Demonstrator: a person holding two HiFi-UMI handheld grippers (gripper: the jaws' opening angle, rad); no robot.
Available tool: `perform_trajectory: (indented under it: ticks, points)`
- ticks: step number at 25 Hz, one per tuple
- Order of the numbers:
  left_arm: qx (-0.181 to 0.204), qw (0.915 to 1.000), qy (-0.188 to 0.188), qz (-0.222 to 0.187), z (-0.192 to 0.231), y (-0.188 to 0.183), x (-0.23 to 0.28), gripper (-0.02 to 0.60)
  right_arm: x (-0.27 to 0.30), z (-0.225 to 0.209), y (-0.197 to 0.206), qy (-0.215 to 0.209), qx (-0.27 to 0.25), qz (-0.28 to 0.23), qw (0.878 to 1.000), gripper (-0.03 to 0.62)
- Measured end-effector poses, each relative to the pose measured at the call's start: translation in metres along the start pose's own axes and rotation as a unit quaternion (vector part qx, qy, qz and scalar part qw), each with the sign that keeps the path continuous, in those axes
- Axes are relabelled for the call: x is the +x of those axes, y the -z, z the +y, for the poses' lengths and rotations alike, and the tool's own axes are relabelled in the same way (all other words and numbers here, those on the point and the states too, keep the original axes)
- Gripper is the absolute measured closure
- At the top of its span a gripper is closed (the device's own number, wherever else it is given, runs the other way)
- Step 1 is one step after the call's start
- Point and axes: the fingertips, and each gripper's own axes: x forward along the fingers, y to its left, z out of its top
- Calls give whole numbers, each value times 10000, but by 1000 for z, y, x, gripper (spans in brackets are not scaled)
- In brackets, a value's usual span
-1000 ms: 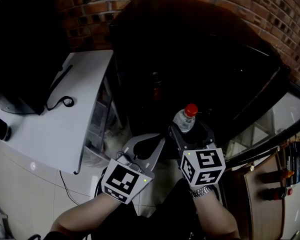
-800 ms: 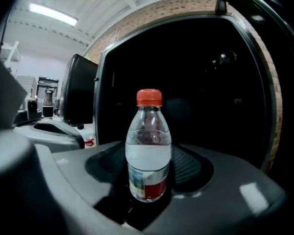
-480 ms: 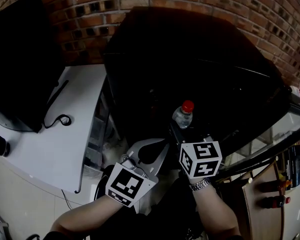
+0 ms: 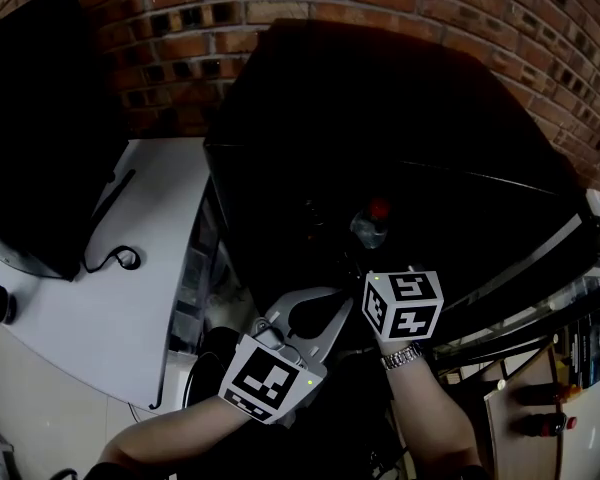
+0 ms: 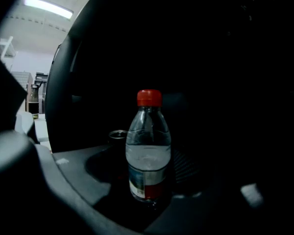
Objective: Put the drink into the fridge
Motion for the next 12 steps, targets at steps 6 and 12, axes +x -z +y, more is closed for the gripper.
perform_trajectory:
  ticks: [6,12]
  points:
    - [-33,10000,-3,14,11,1,9,577,21,-5,5,-12,22,82,10000,312]
    - [-67,10000,-47,12,20,2,13,577,35,-8,12,-51,17,174,9998,309]
